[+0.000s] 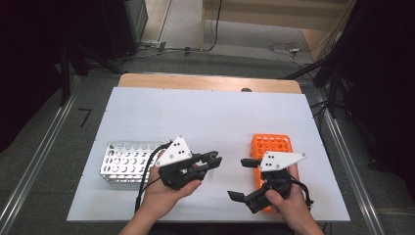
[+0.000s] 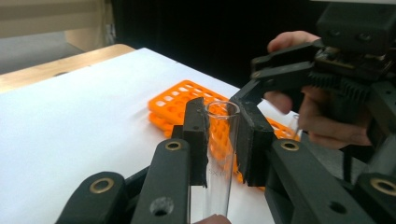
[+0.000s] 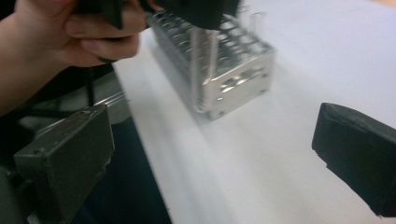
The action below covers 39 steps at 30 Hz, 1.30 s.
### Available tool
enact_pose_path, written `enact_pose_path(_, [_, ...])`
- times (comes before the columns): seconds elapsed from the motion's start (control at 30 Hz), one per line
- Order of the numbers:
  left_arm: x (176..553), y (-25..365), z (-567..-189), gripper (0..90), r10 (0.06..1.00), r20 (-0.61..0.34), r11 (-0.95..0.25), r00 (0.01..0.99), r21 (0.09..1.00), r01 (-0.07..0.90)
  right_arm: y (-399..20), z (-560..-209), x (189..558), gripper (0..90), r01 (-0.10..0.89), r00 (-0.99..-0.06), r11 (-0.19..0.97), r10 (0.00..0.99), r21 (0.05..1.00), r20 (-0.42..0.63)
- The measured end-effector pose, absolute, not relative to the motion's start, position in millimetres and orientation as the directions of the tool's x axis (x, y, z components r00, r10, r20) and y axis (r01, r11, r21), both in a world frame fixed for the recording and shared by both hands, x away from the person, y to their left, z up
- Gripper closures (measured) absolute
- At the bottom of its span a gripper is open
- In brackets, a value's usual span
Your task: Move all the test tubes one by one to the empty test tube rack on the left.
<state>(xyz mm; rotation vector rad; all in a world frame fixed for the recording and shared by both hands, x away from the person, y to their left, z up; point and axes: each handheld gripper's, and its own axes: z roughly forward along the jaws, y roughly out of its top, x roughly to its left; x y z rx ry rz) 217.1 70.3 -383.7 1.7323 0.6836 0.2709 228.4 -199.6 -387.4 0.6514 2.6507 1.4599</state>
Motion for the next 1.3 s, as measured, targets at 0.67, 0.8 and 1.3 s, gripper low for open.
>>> enact_pose_path(0.67, [237.3, 133.8, -377.7, 75.7, 0.703, -0.168, -0.061, 0.691, 0.954, 0.294, -244.7, -381.4, 240.7, 0.0, 0.363, -0.861, 0.403, 0.489, 0.84, 0.137])
enact_pose_path(0.8, [241.6, 145.6, -379.5, 75.7, 0.731, -0.164, -0.053, 0.662, 0.954, 0.295, -254.3, -381.9, 243.4, 0.0, 0.374, -0.847, 0.393, 0.514, 0.84, 0.136])
enact_pose_path(1.3, [252.2, 181.7, -387.6, 75.7, 0.817, -0.143, -0.028, 0.559, 0.958, 0.285, -279.3, -379.3, 247.3, 0.0, 0.387, -0.818, 0.361, 0.56, 0.848, 0.135])
